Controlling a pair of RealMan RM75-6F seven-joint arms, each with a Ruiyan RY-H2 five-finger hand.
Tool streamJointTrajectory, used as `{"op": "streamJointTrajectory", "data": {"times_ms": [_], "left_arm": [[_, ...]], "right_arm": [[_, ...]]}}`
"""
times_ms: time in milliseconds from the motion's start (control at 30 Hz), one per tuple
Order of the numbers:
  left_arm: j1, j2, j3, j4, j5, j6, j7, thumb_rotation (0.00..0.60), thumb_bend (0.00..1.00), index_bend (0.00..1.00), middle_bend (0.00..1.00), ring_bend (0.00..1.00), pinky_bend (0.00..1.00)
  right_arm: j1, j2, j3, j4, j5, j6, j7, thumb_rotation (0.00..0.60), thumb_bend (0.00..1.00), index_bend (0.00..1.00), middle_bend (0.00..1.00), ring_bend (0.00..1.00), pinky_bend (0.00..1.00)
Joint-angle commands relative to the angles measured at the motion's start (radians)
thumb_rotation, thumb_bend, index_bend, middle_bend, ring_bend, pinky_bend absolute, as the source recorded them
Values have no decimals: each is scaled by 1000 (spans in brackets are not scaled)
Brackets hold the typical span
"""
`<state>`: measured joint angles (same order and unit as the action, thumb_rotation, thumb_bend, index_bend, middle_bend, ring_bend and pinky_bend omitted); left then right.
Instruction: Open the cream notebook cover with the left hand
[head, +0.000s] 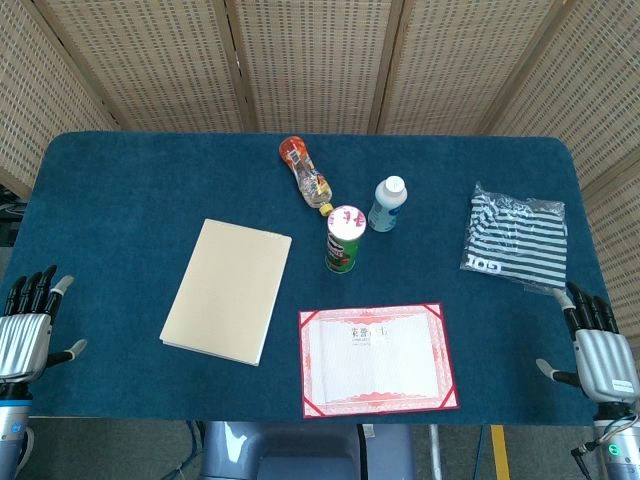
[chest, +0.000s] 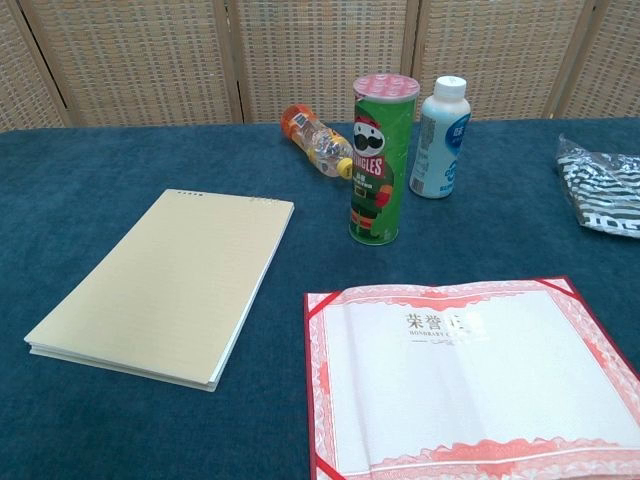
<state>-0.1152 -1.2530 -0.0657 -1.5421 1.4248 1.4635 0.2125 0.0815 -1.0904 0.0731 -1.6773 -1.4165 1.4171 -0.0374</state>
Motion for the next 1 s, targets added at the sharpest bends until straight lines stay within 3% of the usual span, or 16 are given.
{"op": "streamJointTrajectory", "data": {"times_ms": [33, 1000], "left_arm": [[0, 1, 1, -1, 2, -1, -2, 600, 0, 0, 0, 0, 0], [-5, 19, 23, -27, 39, -11, -40, 600, 0, 0, 0, 0, 0]], "right_arm": [[0, 0, 1, -1, -2, 3, 1, 600, 51, 30, 0, 0, 0], [-1, -4, 2, 2, -7, 11, 2, 600, 51, 30, 0, 0, 0]]}}
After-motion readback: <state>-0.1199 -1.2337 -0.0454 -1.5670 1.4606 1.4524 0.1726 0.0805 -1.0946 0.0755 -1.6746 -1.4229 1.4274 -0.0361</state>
